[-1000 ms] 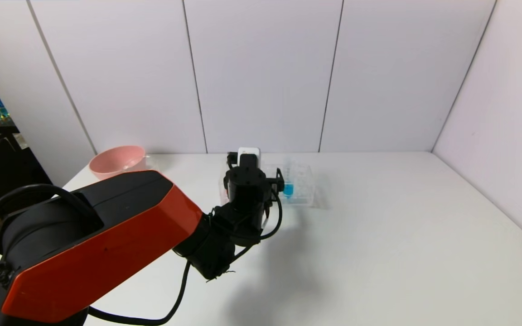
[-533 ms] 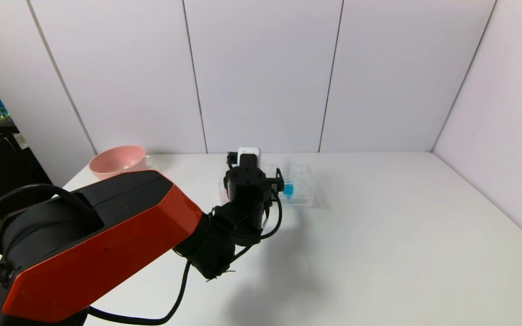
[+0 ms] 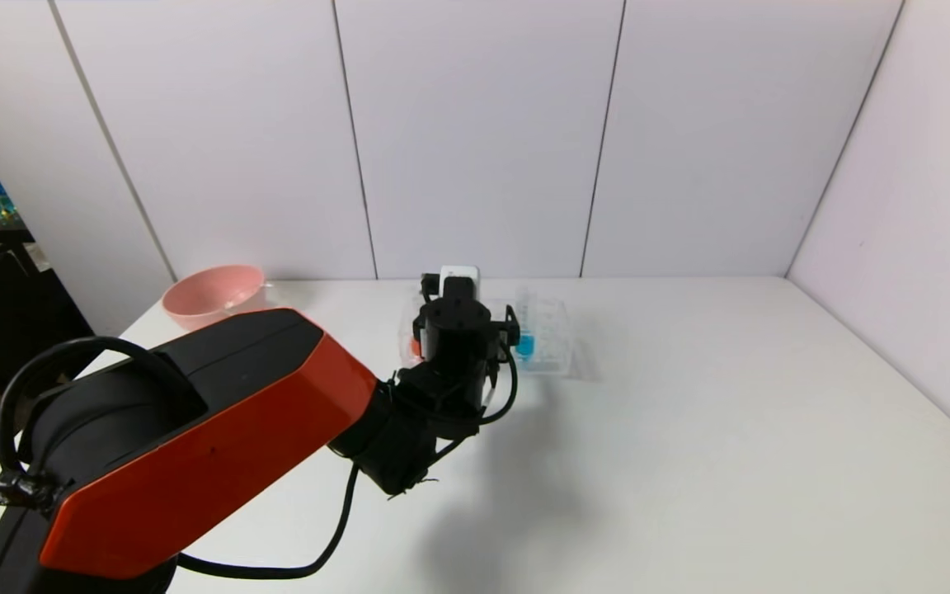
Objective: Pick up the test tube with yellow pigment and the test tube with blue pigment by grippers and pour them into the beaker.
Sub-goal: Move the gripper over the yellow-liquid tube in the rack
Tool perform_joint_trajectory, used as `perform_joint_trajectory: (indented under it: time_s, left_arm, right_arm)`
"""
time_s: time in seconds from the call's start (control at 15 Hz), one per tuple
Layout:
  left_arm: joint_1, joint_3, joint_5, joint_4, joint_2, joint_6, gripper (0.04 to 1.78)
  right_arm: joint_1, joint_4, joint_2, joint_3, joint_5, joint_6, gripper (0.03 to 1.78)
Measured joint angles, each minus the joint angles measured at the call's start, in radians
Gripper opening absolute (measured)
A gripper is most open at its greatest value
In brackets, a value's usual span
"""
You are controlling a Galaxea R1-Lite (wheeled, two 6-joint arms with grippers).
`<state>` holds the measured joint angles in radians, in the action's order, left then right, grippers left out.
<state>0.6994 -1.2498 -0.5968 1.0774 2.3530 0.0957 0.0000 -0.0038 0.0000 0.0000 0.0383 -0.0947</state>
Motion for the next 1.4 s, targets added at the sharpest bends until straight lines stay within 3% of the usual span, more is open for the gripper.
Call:
perform_joint_trajectory:
  time_s: [1.4]
  left_arm:
    - [-0.024, -0.216, 0.01, -0.114, 0.131, 0.002, 1.67]
  right_arm:
    - [0.0, 0.0, 0.0, 0.0, 0.0, 0.0, 1.71]
